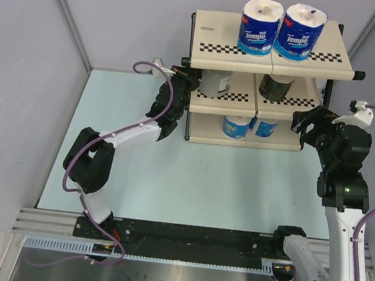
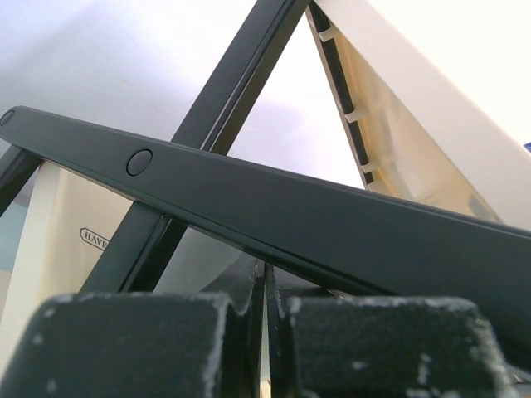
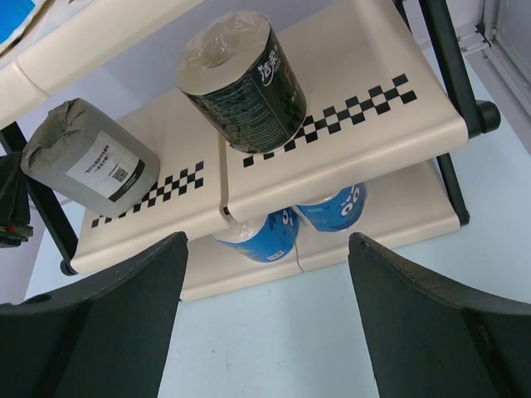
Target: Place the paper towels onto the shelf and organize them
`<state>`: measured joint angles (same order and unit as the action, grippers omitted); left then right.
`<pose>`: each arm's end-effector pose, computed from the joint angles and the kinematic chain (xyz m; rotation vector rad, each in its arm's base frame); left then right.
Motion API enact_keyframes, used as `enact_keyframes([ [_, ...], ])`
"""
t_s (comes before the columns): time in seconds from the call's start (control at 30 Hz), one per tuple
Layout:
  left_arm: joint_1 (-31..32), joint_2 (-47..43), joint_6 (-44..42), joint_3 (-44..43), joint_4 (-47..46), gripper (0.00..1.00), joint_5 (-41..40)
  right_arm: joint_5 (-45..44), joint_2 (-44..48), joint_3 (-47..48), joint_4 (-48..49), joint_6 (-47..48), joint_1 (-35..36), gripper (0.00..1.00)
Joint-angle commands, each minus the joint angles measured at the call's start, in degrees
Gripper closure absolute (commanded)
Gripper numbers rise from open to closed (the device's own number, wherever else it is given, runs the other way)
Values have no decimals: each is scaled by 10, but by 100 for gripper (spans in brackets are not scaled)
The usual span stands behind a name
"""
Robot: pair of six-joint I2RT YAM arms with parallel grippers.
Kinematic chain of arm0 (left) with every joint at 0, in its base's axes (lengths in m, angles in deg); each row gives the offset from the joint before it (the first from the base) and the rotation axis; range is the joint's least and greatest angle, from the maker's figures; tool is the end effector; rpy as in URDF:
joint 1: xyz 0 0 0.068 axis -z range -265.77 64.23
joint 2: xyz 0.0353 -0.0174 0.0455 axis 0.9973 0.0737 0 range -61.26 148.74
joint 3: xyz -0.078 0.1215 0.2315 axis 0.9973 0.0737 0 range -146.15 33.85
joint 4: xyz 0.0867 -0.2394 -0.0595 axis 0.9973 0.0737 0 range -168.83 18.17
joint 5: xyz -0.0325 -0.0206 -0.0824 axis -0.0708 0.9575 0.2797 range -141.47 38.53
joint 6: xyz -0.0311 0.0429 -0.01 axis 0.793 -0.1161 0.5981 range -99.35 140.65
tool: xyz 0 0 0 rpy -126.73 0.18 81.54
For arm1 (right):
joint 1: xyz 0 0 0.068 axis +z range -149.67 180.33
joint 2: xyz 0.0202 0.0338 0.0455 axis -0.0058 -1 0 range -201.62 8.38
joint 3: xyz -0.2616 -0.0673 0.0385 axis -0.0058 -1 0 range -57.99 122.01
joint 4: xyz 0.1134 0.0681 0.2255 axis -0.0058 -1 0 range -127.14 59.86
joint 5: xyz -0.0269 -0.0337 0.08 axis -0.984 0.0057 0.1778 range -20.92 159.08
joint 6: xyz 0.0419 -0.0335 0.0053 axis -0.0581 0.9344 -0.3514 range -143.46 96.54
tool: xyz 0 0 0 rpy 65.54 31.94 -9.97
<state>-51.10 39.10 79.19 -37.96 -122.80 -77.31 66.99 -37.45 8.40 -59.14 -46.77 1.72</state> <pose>0.3490 -0.2226 0.3370 -0.6779 1.2383 -1.0768 0.1527 0.0024 0.4291 0.3549 1.6895 0.2878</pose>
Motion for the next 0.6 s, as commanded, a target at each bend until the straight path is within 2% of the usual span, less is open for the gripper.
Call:
enact_keyframes([
  [0.0, -1, 11, 10, -45, -6, 100, -8, 0, 13, 0, 2, 11, 0, 17],
  [0.57, 39, 47, -4, -83, -8, 100, 30, -2, 14, 0, 1, 13, -1, 17],
])
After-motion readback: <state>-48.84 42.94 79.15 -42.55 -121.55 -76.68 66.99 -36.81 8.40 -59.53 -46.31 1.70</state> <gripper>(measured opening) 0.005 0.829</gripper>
